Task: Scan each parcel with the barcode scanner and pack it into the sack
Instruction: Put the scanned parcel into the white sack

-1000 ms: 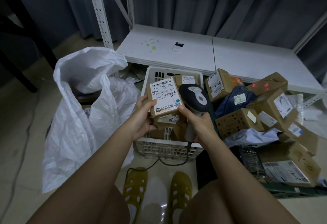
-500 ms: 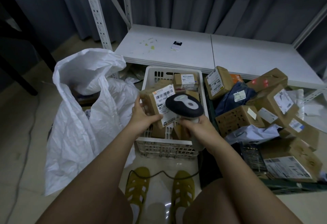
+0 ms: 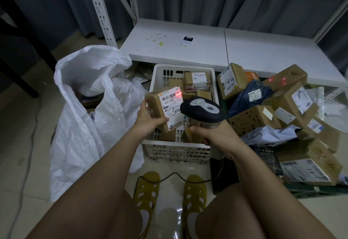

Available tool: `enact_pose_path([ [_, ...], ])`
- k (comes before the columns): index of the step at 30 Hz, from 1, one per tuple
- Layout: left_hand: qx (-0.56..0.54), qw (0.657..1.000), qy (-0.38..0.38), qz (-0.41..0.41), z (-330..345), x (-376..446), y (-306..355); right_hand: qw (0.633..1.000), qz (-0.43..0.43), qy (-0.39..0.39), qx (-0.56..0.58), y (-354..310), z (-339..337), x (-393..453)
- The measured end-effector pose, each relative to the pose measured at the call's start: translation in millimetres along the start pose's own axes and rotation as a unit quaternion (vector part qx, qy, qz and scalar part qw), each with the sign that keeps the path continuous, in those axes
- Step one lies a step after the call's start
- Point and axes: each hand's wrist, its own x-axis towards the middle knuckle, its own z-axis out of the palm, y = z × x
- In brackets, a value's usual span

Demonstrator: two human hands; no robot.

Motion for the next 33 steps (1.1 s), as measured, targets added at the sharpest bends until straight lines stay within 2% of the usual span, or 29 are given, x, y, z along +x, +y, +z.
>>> enact_pose_path([
  [10,0.004,1.0,-0.007,0.022,0.4,-12.6,10.8,0.997,-0.025,-0.014,0.068,-8.5,-1.3,-7.8],
  [18,-0.045,0.994,0.006,0.097,-22.2,-74.8,52.4,0.971,-0.095,0.076,0.208,-50.9,22.2,-19.4],
  [21,-0.078,0.988,0.044,0.129,-56.4,-107.1,64.5,0.964,-0.112,0.077,0.227,-78.4,40.5,-28.8],
  [25,-0.101,0.973,0.143,0.152,-111.7,-134.2,74.1,0.969,-0.073,0.07,0.227,-113.8,76.2,-27.1],
  [29,-0.101,0.966,0.203,0.128,-161.5,-137.9,69.6,0.984,-0.059,0.051,0.159,-142.7,132.9,-11.2],
  [33,-0.067,0.968,0.224,0.094,-185.6,-125.2,67.8,0.986,-0.061,0.064,0.141,-158.1,182.9,8.0],
])
